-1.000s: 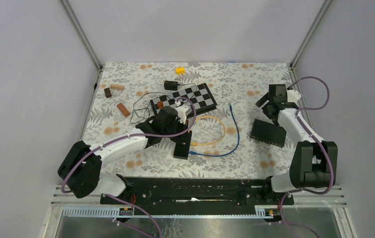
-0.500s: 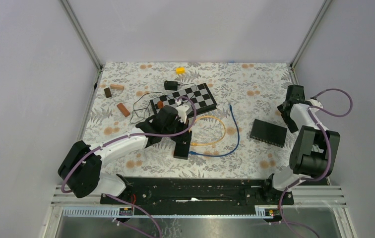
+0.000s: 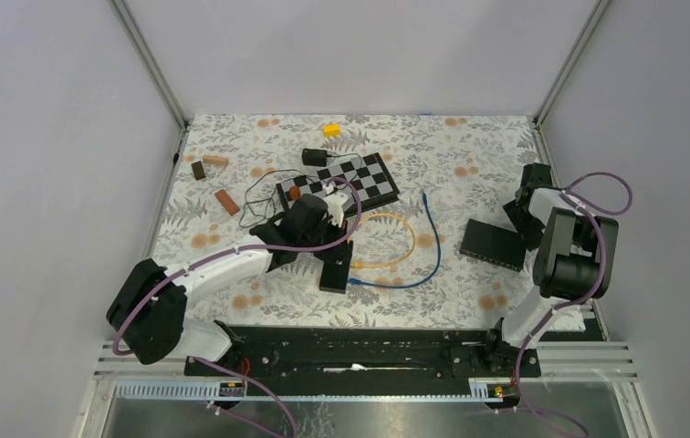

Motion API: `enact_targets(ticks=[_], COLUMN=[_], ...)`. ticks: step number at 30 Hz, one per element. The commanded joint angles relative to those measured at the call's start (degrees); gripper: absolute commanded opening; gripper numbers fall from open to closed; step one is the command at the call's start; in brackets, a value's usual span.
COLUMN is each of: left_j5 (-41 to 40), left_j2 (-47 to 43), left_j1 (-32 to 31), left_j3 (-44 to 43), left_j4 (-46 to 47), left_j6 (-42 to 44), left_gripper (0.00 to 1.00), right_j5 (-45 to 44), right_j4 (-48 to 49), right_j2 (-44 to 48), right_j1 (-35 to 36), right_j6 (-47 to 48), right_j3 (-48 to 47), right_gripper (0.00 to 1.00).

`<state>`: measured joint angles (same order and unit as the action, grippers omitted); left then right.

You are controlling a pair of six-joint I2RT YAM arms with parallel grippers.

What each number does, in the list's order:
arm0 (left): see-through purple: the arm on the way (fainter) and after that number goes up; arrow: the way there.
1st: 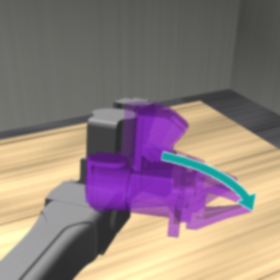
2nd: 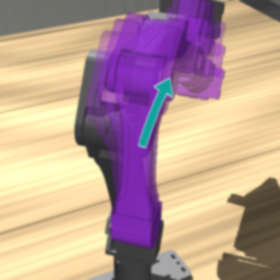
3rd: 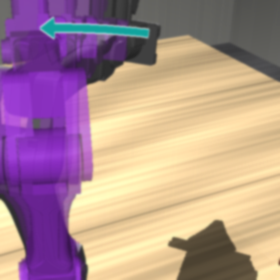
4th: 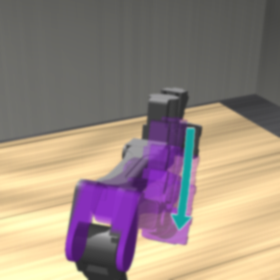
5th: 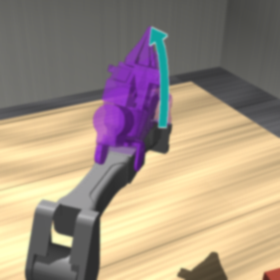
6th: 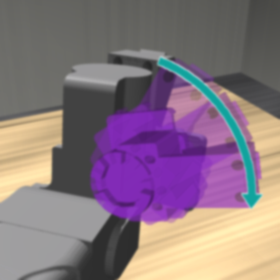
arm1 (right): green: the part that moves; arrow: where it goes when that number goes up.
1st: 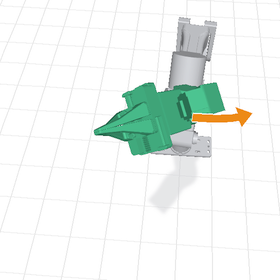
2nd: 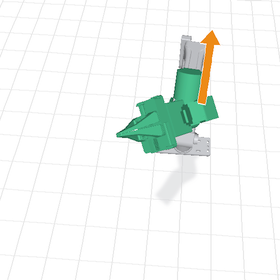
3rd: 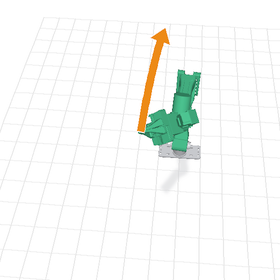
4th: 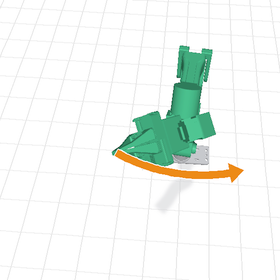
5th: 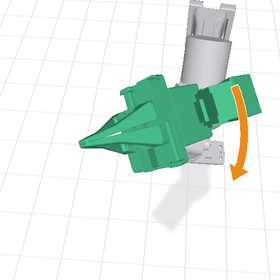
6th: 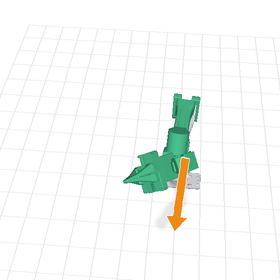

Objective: Insert the plug into the switch port
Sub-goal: Move the switch port to the center of the board.

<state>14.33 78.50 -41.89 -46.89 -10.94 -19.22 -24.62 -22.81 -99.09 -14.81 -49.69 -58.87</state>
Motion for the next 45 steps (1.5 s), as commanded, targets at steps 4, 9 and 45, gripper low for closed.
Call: enact_targets(ticks=[4, 9, 45], left_j5=[-0.45, -0.14, -1.45], left_j2=[-0.98, -0.31, -1.56], left_j1=[0.20, 0.14, 0.19], left_j3=[-2.59, -2.76, -3.50], left_j4=[0.38, 0.82, 0.43], left_j6=[1.21, 0.94, 1.47], left_gripper=[0.00, 0.00, 0.00], right_j5=[8.70, 15.25, 43.66], right_j4=[3.07, 5.94, 9.94], right_j2=[-4.25, -7.26, -4.13], right_j1=[-0.24, 2.04, 29.28], right_j6=[2.82, 8.52, 42.80], right_j3=[-2.24, -3.40, -15.66], right_gripper=[0.97, 0.93, 0.83])
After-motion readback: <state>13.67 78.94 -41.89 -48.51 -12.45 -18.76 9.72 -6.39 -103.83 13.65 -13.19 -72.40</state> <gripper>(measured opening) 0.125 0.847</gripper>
